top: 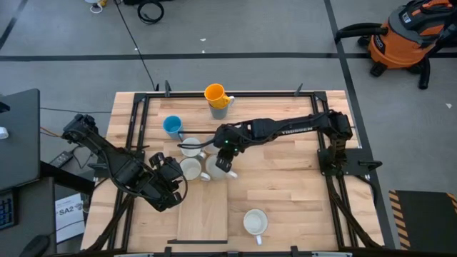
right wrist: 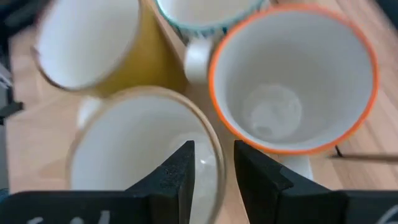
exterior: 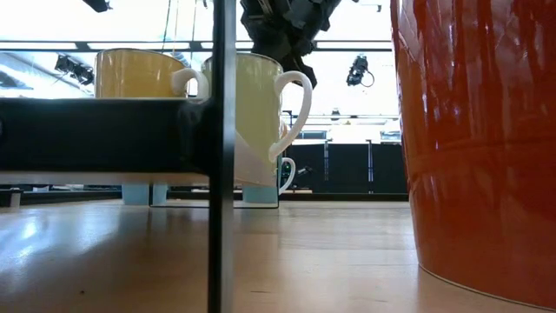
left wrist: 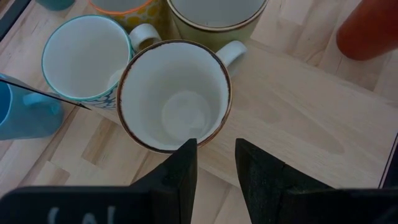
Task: Place coffee mugs
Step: Put the yellow mug on the shelf
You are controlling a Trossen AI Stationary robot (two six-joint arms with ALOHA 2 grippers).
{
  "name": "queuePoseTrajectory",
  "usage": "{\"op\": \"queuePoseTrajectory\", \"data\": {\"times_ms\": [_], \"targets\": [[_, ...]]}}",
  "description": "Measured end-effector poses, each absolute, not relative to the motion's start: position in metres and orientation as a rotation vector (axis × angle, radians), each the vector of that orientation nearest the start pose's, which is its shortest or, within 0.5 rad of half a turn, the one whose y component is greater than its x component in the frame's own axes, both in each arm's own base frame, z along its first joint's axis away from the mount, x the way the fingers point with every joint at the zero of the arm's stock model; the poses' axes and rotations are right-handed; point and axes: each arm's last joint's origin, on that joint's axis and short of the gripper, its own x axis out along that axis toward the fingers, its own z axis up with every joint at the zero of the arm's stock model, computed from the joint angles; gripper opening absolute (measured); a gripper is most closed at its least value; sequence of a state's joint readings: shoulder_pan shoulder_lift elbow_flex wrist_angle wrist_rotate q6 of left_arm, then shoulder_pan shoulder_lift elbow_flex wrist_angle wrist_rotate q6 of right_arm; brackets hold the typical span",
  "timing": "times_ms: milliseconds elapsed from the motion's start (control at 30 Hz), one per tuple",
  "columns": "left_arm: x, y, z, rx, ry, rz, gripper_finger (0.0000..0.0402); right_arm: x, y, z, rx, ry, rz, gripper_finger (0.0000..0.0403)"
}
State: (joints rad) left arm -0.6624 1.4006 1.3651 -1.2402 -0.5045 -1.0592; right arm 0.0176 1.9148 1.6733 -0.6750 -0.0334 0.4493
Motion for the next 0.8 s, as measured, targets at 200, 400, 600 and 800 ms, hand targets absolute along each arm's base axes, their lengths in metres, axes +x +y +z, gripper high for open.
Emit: {"op": "queuePoseTrajectory", "data": {"times_ms": [200,400,600,800], "targets": [[0.205,-0.142,0.326,-0.256,0.968,0.413,0.0117,0.422,0.007,0.299,0.391,0.873,-0.118,0.0117],[0.205,-0.142,0.326,-0.256,0.968,0.413,0.0117,0.421,-0.001,0.324,0.335,0.853,-0.102,0.0117],[0.205,-0.142,0.326,-0.246,0.951,0.425,0.0117,0.414,-0.013,0.342,0.244,0.882,-0.087,0.0117],[0.206,-0.142,0.326,-0.24,0.942,0.431,0.0117,0.409,-0.029,0.353,0.065,0.888,-0.031,0.0116]]}}
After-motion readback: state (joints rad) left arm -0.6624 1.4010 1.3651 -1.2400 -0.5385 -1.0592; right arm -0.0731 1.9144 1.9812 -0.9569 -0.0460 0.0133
